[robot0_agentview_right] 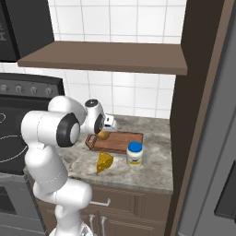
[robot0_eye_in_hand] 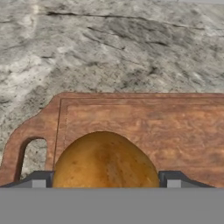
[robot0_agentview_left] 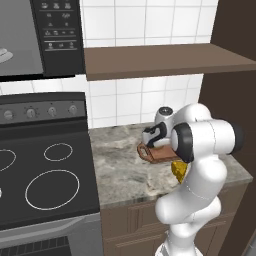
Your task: Retrieve the reheated potato from the microwave, then place the potato, cheese, and condiment on the cutting board.
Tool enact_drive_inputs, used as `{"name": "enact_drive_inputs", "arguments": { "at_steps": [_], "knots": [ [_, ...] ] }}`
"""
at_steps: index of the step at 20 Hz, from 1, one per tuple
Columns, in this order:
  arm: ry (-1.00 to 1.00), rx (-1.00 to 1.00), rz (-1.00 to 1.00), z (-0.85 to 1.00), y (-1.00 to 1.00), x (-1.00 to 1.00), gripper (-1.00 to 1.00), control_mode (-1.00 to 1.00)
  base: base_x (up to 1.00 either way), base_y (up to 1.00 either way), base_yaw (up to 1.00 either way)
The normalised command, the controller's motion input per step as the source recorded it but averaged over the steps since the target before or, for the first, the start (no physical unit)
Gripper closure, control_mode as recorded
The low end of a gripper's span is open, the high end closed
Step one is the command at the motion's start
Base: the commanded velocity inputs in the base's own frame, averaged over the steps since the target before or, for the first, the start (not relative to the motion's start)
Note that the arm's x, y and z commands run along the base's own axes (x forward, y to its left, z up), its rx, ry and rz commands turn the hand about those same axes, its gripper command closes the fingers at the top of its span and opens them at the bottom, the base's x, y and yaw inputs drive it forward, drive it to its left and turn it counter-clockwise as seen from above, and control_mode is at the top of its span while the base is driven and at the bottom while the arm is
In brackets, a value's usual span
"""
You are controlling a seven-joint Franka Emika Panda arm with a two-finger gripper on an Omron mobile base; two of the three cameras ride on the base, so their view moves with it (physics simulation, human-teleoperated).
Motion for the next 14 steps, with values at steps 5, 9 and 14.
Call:
{"name": "enact_drive_inputs", "arguments": {
  "at_steps": [5,9,14],
  "knots": [
    [0.01,0.00,0.00,-0.33,-0.04,-0.04,-1.00,-1.00,0.00,0.00,0.00],
    [0.00,0.00,0.00,-0.20,-0.05,-0.10,-1.00,-1.00,0.00,0.00,0.00],
    [0.00,0.02,0.00,-0.05,-0.06,-0.11,-1.00,-1.00,0.00,0.00,0.00]
  ]
}}
